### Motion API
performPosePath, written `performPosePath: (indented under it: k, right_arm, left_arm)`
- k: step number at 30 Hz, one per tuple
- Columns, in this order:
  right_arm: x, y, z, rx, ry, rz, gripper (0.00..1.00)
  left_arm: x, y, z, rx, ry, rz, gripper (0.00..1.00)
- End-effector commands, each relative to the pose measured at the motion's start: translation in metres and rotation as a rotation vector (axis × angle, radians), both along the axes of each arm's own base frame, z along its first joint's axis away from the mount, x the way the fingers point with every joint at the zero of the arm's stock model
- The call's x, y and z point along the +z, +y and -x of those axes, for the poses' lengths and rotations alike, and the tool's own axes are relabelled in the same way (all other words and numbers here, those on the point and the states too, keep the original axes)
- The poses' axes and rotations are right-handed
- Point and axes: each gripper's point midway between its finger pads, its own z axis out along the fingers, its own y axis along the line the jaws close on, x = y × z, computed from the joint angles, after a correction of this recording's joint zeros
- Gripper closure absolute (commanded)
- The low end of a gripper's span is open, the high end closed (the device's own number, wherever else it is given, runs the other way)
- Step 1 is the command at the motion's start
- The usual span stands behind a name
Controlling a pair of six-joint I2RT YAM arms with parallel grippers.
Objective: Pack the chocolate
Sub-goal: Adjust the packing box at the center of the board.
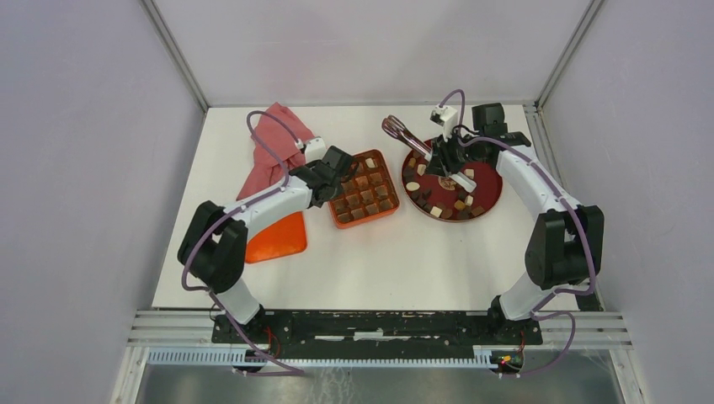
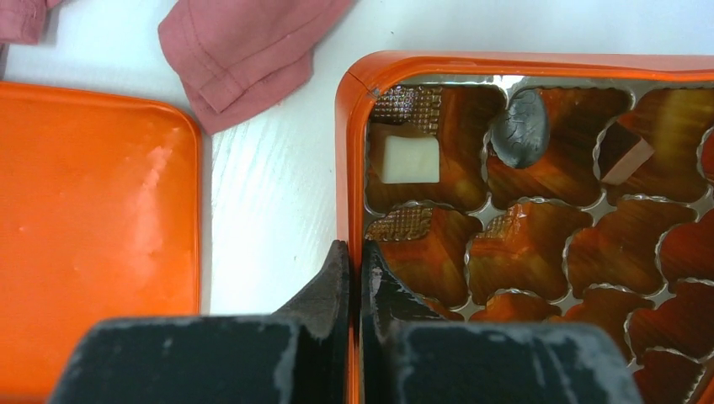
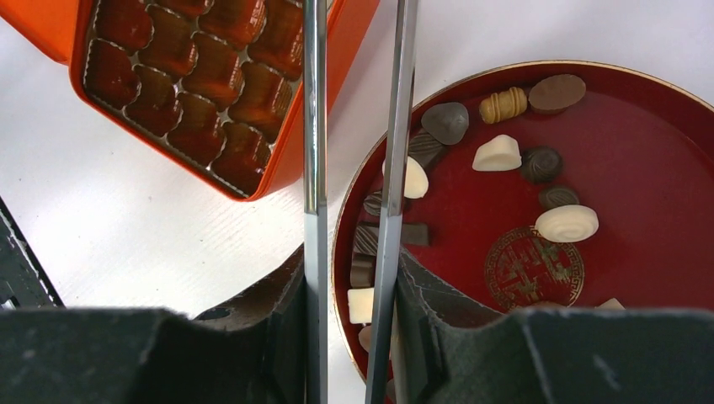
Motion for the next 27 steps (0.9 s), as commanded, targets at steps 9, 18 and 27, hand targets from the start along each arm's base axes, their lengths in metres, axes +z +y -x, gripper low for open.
performPosePath:
  k: [9, 18, 27]
  right_arm:
    - [0.008, -0.021, 0.002, -0.037, -0.024, 0.006, 0.62]
    - [-0.020, -0.076, 0.017, -0.157, 0.034, 0.154, 0.62]
    - [-0.023, -0.114, 0.020, -0.251, 0.054, 0.211, 0.62]
  left_arm:
    - [-0.008, -0.008, -0.009, -0.047, 0.062, 0.045, 0.98]
    - [-0.033, -0.010, -0.011, -0.079, 0.164, 0.072, 0.82]
    - [-0.021, -0.007, -0.011, -0.090, 0.153, 0.089, 0.48]
